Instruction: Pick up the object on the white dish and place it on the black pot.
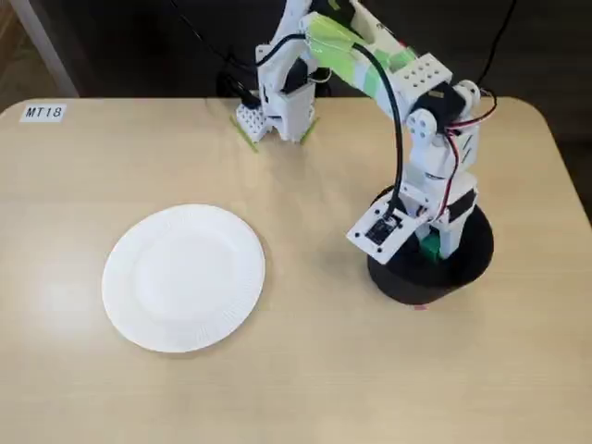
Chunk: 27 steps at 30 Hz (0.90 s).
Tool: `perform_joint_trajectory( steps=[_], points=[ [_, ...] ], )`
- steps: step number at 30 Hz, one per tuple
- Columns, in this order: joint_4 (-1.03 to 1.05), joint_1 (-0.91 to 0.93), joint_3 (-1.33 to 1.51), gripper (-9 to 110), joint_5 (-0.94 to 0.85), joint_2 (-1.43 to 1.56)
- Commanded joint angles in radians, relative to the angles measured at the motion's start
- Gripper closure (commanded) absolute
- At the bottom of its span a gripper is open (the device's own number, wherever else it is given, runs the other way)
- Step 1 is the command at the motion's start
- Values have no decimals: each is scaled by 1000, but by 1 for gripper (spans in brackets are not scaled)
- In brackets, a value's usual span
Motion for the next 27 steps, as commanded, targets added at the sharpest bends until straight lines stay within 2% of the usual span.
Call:
perform_joint_trajectory(
  steps=[1,3,7,10,17,19,21,22,27],
  points=[
    [-12,-3,-34,93,-15,12],
    [-12,-5,-34,89,-25,14],
    [11,-8,-34,65,-91,29],
    [25,-6,-34,63,-95,38],
    [32,-3,-34,69,-84,52],
    [40,5,-34,81,-75,71],
    [64,26,-35,98,-61,115],
    [80,38,-35,101,-58,143],
    [126,109,-35,101,-80,357]
  ],
)
